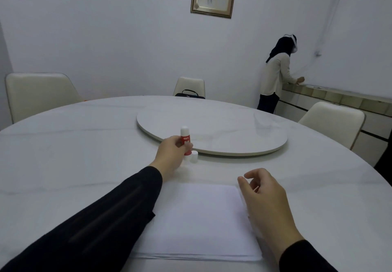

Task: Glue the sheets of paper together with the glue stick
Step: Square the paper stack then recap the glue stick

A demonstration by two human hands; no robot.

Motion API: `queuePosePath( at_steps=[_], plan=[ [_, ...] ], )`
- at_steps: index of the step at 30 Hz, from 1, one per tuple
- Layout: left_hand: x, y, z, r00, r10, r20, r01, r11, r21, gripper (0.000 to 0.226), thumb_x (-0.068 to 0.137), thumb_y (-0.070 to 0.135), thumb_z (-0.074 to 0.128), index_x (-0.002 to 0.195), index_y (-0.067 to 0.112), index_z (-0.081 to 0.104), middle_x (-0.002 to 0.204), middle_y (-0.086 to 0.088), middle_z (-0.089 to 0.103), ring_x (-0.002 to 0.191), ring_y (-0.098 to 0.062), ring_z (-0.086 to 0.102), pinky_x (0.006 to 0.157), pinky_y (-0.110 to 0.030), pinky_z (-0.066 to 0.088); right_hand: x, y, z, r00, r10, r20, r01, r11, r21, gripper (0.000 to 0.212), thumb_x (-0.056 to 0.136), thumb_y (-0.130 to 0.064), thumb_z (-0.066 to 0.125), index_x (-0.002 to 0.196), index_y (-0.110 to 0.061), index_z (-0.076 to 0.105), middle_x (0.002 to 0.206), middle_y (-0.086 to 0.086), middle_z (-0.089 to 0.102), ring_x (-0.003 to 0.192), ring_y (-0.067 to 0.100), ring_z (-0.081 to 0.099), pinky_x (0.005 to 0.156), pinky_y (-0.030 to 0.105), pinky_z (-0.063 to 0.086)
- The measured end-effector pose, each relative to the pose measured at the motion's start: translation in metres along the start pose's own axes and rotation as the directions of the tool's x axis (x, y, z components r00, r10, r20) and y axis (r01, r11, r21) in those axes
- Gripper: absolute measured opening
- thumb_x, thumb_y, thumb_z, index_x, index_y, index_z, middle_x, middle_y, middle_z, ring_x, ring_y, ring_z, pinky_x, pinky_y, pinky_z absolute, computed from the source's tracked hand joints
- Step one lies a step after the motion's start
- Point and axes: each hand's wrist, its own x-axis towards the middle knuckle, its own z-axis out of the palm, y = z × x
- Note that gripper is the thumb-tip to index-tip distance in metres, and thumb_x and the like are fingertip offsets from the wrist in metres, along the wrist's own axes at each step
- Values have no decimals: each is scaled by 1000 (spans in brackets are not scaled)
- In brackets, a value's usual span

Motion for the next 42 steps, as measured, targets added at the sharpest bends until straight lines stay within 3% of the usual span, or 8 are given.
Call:
queuePosePath(
  at_steps=[5, 8, 13, 19, 24, 30, 35, 42],
  plan=[
    [-46, 56, -22, 970, 147, 194, -24, 851, -524, 14, 81, 13, 63, 94, 9, 66, 85, -4, 74, 79, -16, 71, 76, -27, 59, -7, -46, 8, 937, 177, 301, -333, 708, 623, 23, 95, -29, 52, 95, -11, 67, 94, 10, 71, 70, 18, 66, 59, 25, 52],
    [-69, 70, -32, 950, 196, 243, -16, 808, -589, 27, 70, 21, 61, 93, 7, 67, 81, -3, 75, 78, -16, 72, 71, -25, 59, -14, -75, 21, 788, 112, 605, -605, 324, 728, 42, 94, -35, 49, 106, 2, 63, 93, 22, 73, 67, 23, 72, 56, 26, 58],
    [-77, 65, -34, 943, 167, 289, 25, 830, -558, 25, 69, 20, 62, 89, 7, 70, 79, -5, 75, 77, -14, 71, 73, -20, 57, -19, -80, 33, 794, 45, 607, -604, -60, 795, 31, 77, -13, 66, 99, 9, 66, 78, 20, 71, 59, 18, 71, 50, 20, 57],
    [-80, 65, -29, 955, 168, 244, -24, 865, -501, 27, 68, 26, 64, 89, 10, 72, 83, -5, 75, 81, -15, 70, 78, -21, 57, -24, -72, 47, 939, 93, 332, -343, 169, 924, 25, 73, 4, 68, 97, 0, 65, 78, 8, 73, 78, 16, 71, 79, 23, 58],
    [-81, 66, -31, 956, 159, 247, -8, 856, -518, 28, 70, 26, 64, 90, 8, 72, 84, -6, 75, 83, -16, 70, 80, -22, 57, -27, -77, 40, 849, 114, 516, -512, -59, 857, 22, 89, -15, 59, 83, 4, 70, 79, 17, 73, 67, 21, 73, 60, 25, 60],
    [-83, 65, -31, 955, 155, 252, -2, 854, -520, 28, 69, 25, 64, 89, 7, 72, 82, -7, 75, 79, -15, 70, 75, -20, 57, -29, -72, 45, 911, 89, 404, -406, 11, 914, 40, 68, 2, 67, 107, 0, 65, 99, 17, 69, 86, 21, 70, 80, 26, 58],
    [-83, 63, -34, 953, 151, 262, 0, 866, -500, 26, 69, 25, 64, 87, 9, 73, 80, -5, 75, 79, -14, 70, 74, -20, 57, -28, -72, 42, 823, 67, 565, -564, -23, 825, 26, 87, -18, 60, 91, 6, 68, 76, 17, 72, 65, 21, 72, 55, 23, 58],
    [-84, 61, -29, 956, 141, 256, -18, 902, -431, 31, 67, 29, 66, 89, 10, 73, 85, -7, 75, 82, -18, 71, 77, -22, 56, -29, -69, 45, 857, 39, 513, -514, 15, 858, 27, 75, -16, 67, 99, -3, 65, 80, 10, 71, 68, 16, 70, 64, 23, 59]
  ],
)
